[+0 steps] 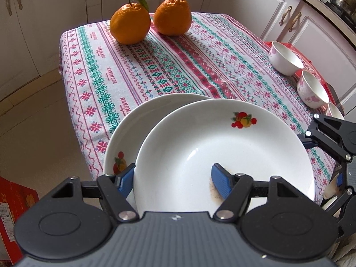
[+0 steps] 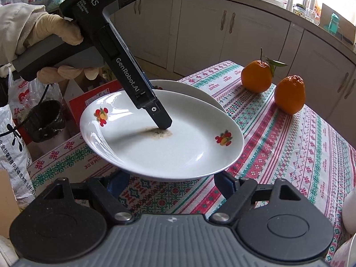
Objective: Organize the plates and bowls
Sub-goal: 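Lower the stained plate onto the deep plate stack and open the left tool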
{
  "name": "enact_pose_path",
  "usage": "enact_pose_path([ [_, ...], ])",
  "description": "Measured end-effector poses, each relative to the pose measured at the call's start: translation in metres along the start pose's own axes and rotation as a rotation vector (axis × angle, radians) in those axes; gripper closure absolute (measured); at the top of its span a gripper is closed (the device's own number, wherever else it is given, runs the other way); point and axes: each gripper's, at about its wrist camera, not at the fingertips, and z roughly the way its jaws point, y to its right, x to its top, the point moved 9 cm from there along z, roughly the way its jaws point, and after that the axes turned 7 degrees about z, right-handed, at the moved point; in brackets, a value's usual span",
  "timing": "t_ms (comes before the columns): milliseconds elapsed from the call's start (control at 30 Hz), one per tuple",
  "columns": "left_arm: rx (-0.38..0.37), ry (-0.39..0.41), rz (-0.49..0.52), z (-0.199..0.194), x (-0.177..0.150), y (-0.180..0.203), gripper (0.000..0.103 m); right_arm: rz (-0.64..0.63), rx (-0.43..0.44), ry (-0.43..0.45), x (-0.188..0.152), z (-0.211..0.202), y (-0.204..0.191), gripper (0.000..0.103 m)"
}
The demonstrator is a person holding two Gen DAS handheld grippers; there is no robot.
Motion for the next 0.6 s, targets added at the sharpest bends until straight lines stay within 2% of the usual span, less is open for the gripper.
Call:
enact_pose_path([
  [300,0.028,-0.015,0.047,-0.004,-0.001,0.0,0.032,-0.002,0.007,-0.002,0.0,0.001,-0.001,0.017],
  [600,0.034,0.0,0.042,-0.011,-0.001,-0.002,0.031,-0.006,0.015,-0.005,0.0,0.0,-0.002,0.017],
])
